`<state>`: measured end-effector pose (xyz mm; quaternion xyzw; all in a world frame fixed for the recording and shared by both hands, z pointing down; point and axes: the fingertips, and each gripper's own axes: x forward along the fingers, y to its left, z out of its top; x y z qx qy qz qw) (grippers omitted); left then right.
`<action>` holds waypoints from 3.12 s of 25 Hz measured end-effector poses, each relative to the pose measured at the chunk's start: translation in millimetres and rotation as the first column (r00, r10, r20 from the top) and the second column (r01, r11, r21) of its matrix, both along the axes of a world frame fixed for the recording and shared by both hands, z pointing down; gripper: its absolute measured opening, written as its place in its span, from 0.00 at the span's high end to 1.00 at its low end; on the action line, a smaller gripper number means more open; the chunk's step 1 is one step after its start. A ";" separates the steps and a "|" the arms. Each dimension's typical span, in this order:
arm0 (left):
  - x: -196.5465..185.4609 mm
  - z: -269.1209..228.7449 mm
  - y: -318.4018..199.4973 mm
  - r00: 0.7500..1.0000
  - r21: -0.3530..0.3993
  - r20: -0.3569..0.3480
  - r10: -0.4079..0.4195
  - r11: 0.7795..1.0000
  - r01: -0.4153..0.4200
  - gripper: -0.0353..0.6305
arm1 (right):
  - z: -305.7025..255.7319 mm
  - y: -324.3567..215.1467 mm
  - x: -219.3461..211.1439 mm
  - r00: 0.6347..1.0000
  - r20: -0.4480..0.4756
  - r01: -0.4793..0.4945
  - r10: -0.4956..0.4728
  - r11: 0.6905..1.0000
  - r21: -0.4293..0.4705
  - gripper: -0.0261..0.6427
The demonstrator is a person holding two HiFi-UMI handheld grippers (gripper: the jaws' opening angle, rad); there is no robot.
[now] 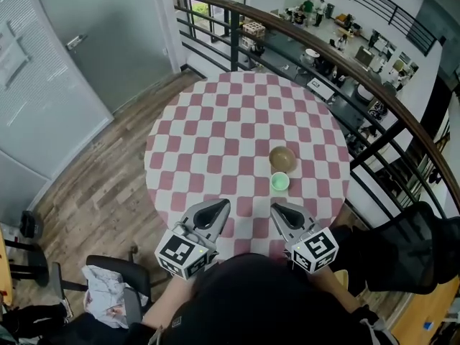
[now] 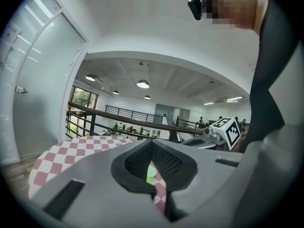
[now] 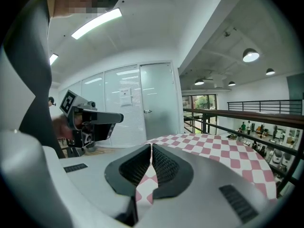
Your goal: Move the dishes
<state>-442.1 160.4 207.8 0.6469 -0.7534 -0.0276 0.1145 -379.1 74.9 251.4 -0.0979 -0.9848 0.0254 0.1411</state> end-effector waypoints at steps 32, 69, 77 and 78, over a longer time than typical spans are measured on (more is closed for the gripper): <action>210.7 34.6 -58.2 0.841 -0.079 0.043 0.539 0.841 -0.535 0.95 | 27.3 -12.6 191.1 0.917 -0.036 -0.397 0.398 0.917 0.037 0.92; 560.4 347.9 -229.8 0.420 -0.365 -0.055 0.906 0.373 -0.853 0.95 | 396.7 -121.4 579.3 0.585 -0.485 -0.744 0.650 0.669 0.000 0.92; 565.5 493.4 -229.1 0.496 -0.417 -0.204 0.844 0.383 -0.824 0.95 | 516.3 -127.7 606.3 0.517 -0.545 -0.765 0.660 0.641 0.051 0.92; 569.7 502.8 -230.2 0.494 -0.414 -0.207 0.845 0.382 -0.826 0.95 | 522.9 -133.5 609.0 0.495 -0.543 -0.776 0.678 0.626 0.075 0.91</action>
